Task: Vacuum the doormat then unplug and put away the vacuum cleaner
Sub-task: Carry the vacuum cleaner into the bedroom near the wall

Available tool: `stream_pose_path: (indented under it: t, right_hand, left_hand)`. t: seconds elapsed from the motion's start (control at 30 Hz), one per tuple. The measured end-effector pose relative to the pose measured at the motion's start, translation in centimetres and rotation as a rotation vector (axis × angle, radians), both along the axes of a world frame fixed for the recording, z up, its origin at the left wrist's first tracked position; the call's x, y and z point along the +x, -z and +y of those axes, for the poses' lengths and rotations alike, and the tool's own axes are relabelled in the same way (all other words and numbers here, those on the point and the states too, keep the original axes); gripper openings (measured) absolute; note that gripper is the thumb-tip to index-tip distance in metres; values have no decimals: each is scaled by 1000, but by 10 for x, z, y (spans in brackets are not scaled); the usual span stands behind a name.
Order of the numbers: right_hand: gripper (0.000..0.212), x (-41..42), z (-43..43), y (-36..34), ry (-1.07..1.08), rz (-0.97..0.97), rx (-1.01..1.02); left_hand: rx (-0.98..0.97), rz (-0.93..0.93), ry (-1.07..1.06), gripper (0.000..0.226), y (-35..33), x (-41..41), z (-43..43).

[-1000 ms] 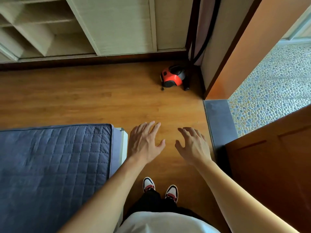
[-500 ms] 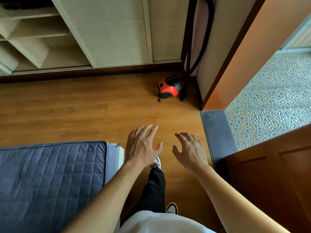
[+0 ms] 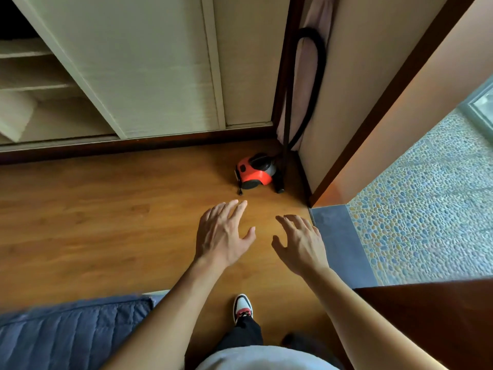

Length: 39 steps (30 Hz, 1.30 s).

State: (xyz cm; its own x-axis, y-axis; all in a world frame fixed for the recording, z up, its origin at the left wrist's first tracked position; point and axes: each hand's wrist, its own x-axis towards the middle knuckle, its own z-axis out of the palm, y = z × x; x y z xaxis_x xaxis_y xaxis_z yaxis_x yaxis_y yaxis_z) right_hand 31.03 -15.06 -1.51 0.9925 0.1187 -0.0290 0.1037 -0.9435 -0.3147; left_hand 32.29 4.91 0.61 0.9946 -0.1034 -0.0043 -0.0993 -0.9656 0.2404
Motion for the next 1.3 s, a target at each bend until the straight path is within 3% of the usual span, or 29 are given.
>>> stream_pose_path:
  t: [0.47,0.97,1.3]
  right_hand:
    - [52,154,-19,4,119,-11,40]
    - [49,414,-111,5,49,-29,41]
    - [52,505,-124,21,60,51,126]
  left_hand:
    - [-41,-6,80,66,7,167,-20]
    - [-12,13,70,69,9,423,-114]
    - [-12,51,10,67,27,508,-116]
